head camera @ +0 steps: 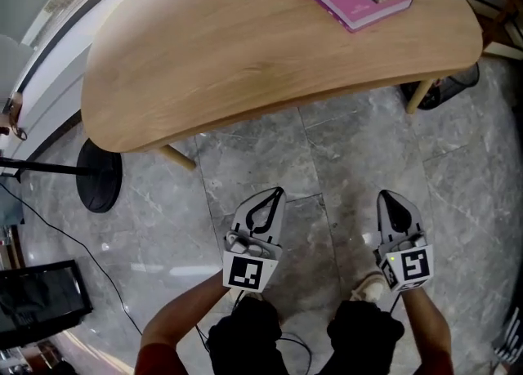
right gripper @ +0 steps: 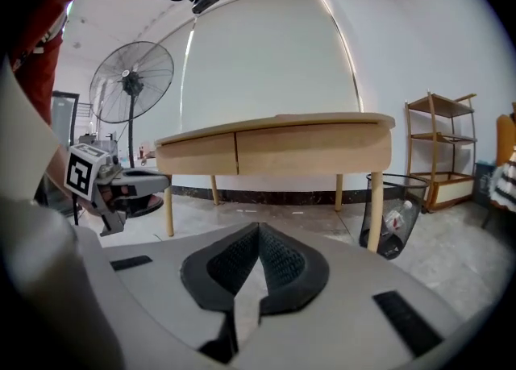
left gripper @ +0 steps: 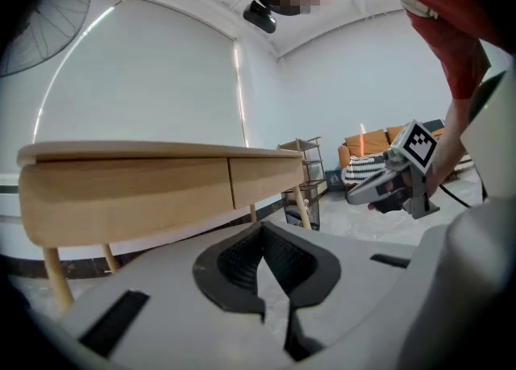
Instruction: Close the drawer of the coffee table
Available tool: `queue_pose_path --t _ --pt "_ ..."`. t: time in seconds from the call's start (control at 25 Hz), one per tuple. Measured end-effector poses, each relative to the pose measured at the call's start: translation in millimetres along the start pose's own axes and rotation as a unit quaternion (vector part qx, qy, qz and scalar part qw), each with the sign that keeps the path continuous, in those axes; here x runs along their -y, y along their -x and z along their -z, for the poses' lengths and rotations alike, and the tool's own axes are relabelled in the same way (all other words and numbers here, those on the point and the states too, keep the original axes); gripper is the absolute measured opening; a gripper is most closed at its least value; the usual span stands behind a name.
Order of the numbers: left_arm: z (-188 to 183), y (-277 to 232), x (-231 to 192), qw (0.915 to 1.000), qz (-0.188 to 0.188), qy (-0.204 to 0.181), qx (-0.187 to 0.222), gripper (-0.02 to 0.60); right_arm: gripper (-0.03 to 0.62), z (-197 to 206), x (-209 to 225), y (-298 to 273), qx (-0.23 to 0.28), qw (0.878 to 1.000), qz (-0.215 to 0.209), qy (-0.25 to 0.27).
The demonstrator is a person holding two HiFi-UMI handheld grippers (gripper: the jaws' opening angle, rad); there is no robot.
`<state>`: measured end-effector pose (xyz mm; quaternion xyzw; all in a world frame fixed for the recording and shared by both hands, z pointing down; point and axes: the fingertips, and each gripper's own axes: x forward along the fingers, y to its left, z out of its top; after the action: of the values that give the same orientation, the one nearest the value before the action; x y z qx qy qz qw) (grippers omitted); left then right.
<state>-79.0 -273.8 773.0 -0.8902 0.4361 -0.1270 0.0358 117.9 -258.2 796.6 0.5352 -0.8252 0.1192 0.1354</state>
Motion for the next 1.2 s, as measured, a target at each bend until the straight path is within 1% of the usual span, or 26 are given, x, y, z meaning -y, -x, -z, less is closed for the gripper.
queue_pose_path --t 0.04,0.08,0.16,0.2,0.28,0.36,0.44,0.48,0.6,0.68,0.76,0.84,1.0,1.12,1.2 --pt "-9 7 -2 0.9995 0.006 -0.023 -0.023 0.008 -0.002 -15 -2 7 -0.005 1.000 0.006 -0.010" --pt "-19 13 -6 0.9985 0.001 -0.033 -0.043 0.008 -0.002 -33 -4 14 -0.006 1.000 0.012 -0.019" --pt "-45 30 -17 0.9965 -0.029 -0.034 -0.071 0.008 -0.002 -76 -13 29 0.003 0.999 0.019 -0.032" --pt "-61 40 -23 0.9957 -0.045 -0.026 -0.076 0.008 -0.002 -99 -20 38 0.009 0.999 0.021 -0.036" --pt "-97 65 -33 0.9951 -0.066 0.004 -0.074 0.008 -0.002 -143 -37 56 0.016 0.999 0.022 -0.041" --pt "-139 89 -46 0.9938 -0.083 0.033 -0.065 0.008 -0.003 -186 -52 70 0.013 0.999 0.017 -0.040" --pt "-181 114 -61 0.9906 -0.105 0.051 -0.071 0.008 -0.003 -229 -68 85 0.004 0.999 0.011 -0.038" --pt "-201 128 -70 0.9876 -0.119 0.061 -0.081 0.008 -0.003 -251 -75 93 0.000 0.999 0.009 -0.037" --pt "-260 169 -97 0.9748 -0.167 0.091 -0.117 0.008 -0.003 -320 -95 115 -0.012 1.000 0.003 -0.024" --pt "-304 199 -113 0.9681 -0.187 0.102 -0.131 0.008 -0.003 -365 -107 136 -0.020 1.000 0.003 -0.021" --pt "-348 230 -124 0.9606 -0.206 0.121 -0.142 0.008 -0.003 -410 -118 159 -0.017 1.000 0.001 -0.021" --pt "-389 251 -138 0.9560 -0.225 0.127 -0.139 0.008 -0.003 -456 -125 171 -0.003 1.000 -0.002 -0.014" --pt "-462 277 -174 0.9512 -0.260 0.124 -0.111 0.008 -0.003 -545 -132 179 0.026 1.000 -0.008 0.005" --pt "-513 298 -194 0.9504 -0.275 0.111 -0.093 0.008 -0.003 -597 -142 194 0.044 0.999 -0.007 0.014" --pt "-546 307 -201 0.9512 -0.283 0.096 -0.077 0.008 -0.003 -633 -146 210 0.075 0.997 -0.004 0.025"
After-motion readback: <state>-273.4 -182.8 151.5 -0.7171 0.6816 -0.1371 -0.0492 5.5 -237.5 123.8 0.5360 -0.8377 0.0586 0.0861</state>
